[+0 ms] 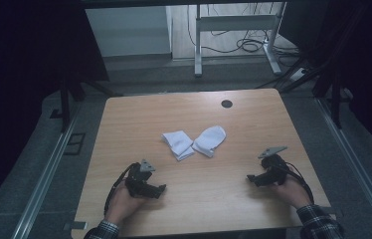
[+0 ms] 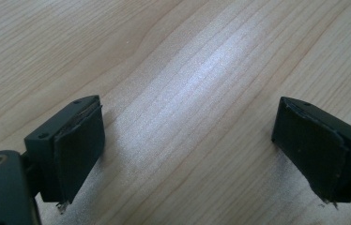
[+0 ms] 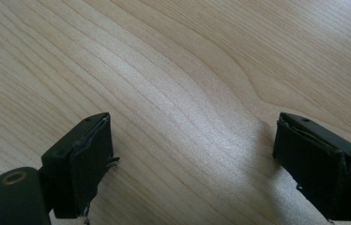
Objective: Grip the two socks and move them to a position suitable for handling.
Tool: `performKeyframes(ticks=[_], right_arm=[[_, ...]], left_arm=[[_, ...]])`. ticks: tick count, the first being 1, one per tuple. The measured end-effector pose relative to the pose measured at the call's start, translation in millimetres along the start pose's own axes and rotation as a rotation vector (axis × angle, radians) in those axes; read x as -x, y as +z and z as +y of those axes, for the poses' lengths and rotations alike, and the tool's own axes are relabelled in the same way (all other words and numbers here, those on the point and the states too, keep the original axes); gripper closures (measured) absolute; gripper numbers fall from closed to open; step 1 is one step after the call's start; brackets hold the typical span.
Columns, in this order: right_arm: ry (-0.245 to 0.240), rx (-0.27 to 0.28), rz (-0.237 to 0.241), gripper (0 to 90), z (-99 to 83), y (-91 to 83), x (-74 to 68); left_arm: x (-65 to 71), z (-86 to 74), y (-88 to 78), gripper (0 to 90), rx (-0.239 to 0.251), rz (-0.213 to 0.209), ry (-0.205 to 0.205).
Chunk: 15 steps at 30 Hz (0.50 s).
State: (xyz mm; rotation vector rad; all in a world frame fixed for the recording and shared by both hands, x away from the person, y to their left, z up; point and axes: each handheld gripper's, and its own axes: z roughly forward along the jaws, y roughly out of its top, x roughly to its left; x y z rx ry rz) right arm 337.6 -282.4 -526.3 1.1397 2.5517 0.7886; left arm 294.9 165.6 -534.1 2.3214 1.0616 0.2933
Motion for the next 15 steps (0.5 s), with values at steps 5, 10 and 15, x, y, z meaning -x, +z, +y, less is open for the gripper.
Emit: performKeyframes(ticks=[5, 10, 15], right_arm=[[-0.007, 0.007, 0.005, 10.3, -0.5, 0.8, 1.1], [-0.008, 0.011, 0.004, 9.0, -0.1, 1.9, 0.8], [-0.01, 0.01, 0.005, 8.9, 0.1, 2.0, 1.0]], left_arm=[[-0.2, -0.1, 0.7, 9.7, 0.008, -0.001, 0.001], [-0.4, -0.5, 1.2, 9.7, 0.016, -0.004, 0.002], [-0.5, -0.5, 1.4, 9.7, 0.018, -0.005, 0.003]])
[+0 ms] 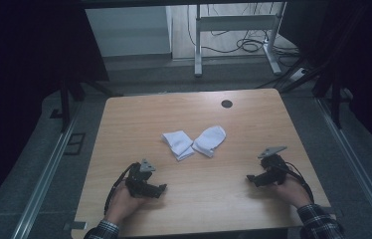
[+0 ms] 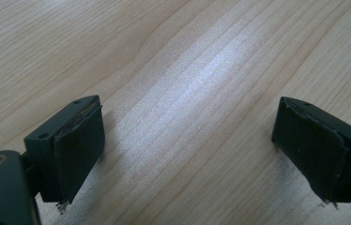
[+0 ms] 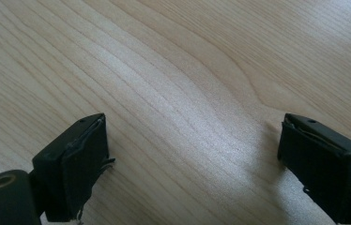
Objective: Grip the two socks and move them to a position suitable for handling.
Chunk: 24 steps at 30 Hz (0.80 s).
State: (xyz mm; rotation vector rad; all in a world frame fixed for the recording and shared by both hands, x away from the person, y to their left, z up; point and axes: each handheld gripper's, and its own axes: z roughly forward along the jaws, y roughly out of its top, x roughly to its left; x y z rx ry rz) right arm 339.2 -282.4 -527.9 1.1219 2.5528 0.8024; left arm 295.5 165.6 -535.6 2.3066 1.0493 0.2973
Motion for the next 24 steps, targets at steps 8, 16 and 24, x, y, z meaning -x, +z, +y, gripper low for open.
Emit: performKeyframes(ticks=[8, 16, 24], right_arm=[[0.001, -0.013, -0.001, 9.0, 1.3, -0.2, -0.2], [0.002, -0.024, 0.001, 14.4, 2.9, -2.1, -0.7], [0.004, -0.031, 0.029, 19.0, 7.2, -3.9, -1.8]], left_arm=[[0.3, 0.5, 0.2, 9.6, -0.001, 0.003, -0.003], [0.0, 0.2, 0.3, 9.6, 0.002, 0.001, 0.0], [-0.3, 0.2, 0.6, 9.7, 0.005, 0.0, 0.002]])
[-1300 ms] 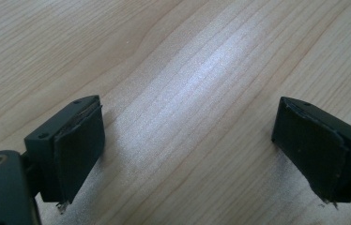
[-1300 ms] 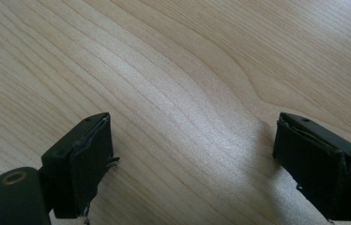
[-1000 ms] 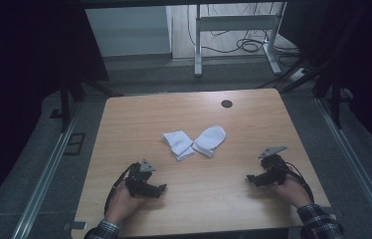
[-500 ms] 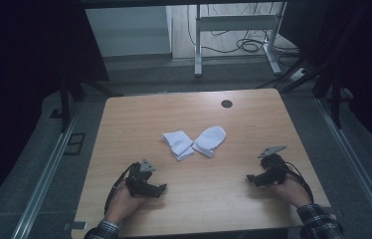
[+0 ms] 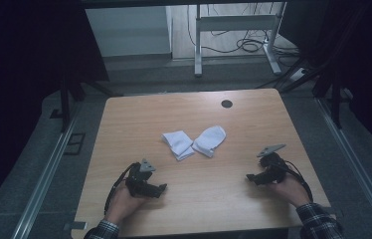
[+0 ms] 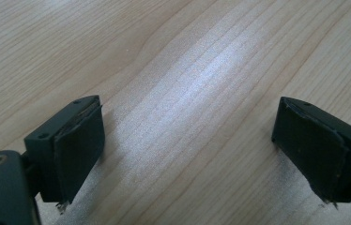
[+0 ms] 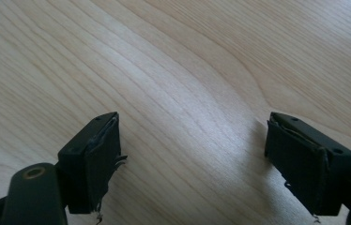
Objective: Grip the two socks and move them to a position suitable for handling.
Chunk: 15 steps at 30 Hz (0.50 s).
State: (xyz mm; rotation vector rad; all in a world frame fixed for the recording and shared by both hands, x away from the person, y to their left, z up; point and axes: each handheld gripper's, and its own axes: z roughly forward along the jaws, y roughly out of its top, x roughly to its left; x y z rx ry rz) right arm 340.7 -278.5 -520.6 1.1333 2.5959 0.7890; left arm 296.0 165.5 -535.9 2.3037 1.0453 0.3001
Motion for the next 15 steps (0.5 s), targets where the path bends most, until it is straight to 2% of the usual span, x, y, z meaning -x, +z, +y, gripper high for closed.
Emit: performKeyframes(ticks=[6, 10, 11, 15], right_arm=[[-0.011, 0.014, 0.035, 17.7, 7.7, -3.1, -3.5], [-0.027, 0.045, 0.032, 23.8, 15.8, -6.0, -7.7], [-0.022, 0.07, 0.033, 26.8, 20.6, -7.8, -9.6], [-0.02, 0.09, 0.042, 29.2, 28.8, -8.7, -12.3]], left_arm=[[-0.2, 0.0, 0.3, 9.7, 0.003, 0.0, 0.001], [-0.2, -0.1, 0.3, 9.7, 0.003, 0.0, 0.001], [-0.2, -0.1, 0.3, 9.7, 0.004, 0.0, 0.001], [-0.3, -0.1, 0.3, 9.6, 0.004, 0.0, 0.001]])
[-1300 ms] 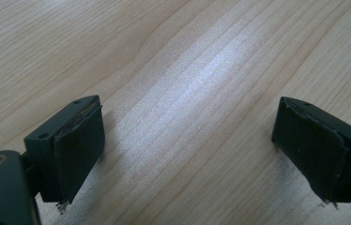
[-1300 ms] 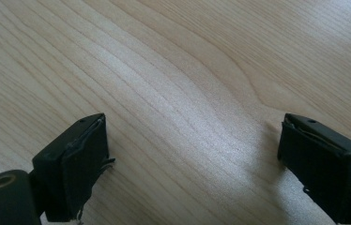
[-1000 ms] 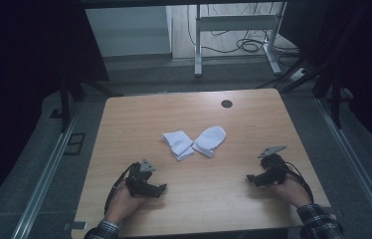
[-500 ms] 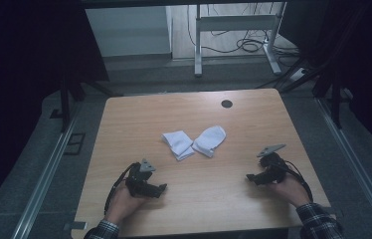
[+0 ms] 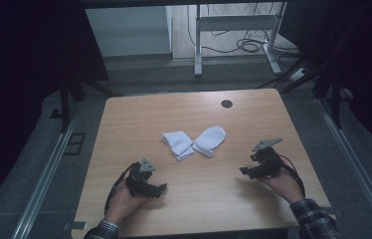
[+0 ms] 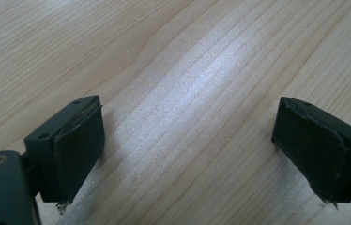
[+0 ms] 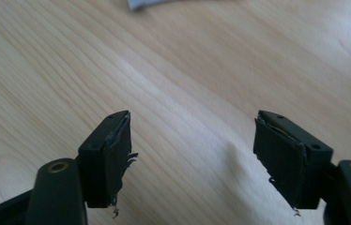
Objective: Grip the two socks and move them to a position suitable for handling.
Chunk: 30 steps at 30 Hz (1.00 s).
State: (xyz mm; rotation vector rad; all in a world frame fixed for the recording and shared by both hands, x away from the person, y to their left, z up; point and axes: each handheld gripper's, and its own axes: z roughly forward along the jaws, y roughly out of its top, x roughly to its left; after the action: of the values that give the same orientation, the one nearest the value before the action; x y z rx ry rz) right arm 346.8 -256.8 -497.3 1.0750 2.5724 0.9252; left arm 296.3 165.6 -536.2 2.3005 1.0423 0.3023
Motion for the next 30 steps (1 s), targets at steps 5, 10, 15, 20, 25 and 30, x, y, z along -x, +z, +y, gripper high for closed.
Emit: performKeyframes(ticks=[5, 10, 15, 20, 25, 30], right_arm=[[-0.017, 0.007, 0.04, 28.9, 10.3, 6.3, -5.2], [0.007, 0.048, 0.057, 29.1, 21.9, 8.5, -7.1], [0.016, 0.078, 0.066, 36.3, 39.4, 13.8, -9.5], [-0.014, 0.078, 0.058, 40.6, 49.8, 21.4, -15.3], [-0.041, 0.073, 0.046, 44.6, 61.4, 29.8, -24.6], [-0.055, 0.078, 0.061, 49.1, 69.6, 36.9, -29.0]], left_arm=[[0.0, 0.0, 0.2, 9.6, 0.002, 0.0, 0.0], [0.2, 0.0, 0.3, 9.6, 0.003, 0.002, -0.002], [0.2, 0.0, 0.4, 9.7, 0.003, 0.002, -0.003], [0.2, 0.0, 0.4, 9.6, 0.003, 0.002, -0.003], [0.2, 0.0, 0.3, 9.7, 0.003, 0.002, -0.002], [0.3, 0.0, 0.4, 9.7, 0.004, 0.002, -0.003]])
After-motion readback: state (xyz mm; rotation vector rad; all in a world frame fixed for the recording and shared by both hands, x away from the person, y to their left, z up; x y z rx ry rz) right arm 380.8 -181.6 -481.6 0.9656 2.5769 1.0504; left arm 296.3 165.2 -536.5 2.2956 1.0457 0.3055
